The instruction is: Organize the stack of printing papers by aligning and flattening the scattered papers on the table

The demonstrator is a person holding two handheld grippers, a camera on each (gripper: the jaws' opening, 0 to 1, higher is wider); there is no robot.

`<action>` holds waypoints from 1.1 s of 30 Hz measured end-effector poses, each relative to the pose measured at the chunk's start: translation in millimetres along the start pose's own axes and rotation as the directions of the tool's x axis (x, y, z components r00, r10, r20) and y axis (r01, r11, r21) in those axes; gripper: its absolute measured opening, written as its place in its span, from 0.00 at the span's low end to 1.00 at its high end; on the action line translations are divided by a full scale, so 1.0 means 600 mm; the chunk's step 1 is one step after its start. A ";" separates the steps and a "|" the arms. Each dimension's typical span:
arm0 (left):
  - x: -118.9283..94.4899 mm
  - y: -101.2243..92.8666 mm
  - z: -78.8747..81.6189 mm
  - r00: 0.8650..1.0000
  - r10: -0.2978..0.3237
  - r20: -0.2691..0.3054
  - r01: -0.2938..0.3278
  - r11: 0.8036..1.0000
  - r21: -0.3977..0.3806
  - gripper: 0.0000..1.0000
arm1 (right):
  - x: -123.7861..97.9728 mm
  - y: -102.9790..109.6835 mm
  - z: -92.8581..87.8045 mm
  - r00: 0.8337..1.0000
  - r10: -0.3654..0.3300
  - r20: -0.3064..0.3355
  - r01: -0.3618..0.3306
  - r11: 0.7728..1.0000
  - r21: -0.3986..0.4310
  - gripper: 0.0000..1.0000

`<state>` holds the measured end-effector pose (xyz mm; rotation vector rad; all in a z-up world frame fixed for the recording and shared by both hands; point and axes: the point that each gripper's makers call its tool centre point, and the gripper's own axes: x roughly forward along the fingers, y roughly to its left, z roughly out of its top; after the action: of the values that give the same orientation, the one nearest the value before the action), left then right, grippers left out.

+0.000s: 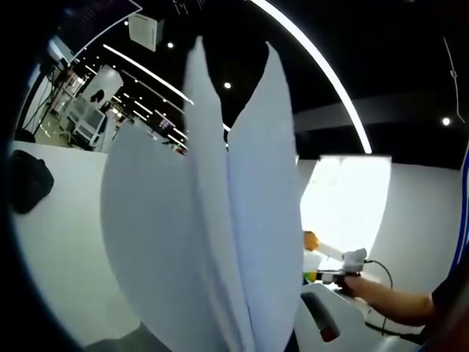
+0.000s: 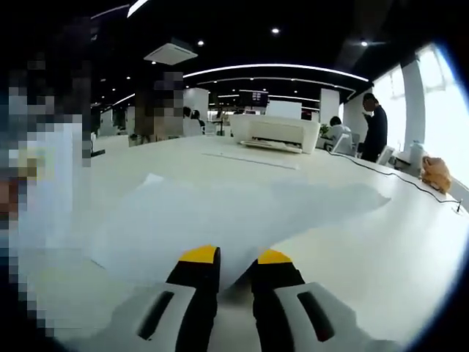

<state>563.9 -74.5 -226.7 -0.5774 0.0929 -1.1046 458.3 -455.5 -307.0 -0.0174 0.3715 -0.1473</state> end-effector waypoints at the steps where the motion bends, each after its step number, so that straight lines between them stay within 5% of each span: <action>1: 0.000 0.000 0.000 1.000 0.001 0.001 -0.001 1.000 -0.001 0.07 | 0.000 0.001 0.000 1.000 0.000 0.000 0.000 1.000 -0.002 0.12; 10: 0.001 -0.001 -0.002 1.000 0.001 -0.002 -0.001 1.000 0.007 0.07 | -0.007 -0.006 -0.003 0.998 -0.054 -0.010 0.054 0.998 -0.036 0.00; 33: 0.001 0.000 -0.004 1.000 0.008 -0.011 -0.008 1.000 0.015 0.07 | -0.030 -0.035 0.024 0.997 -0.033 0.070 0.026 0.995 0.092 0.00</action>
<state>563.5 -75.8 -228.6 -0.5572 0.0967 -1.1001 443.9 -474.1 -286.3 0.0614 0.2925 -0.1921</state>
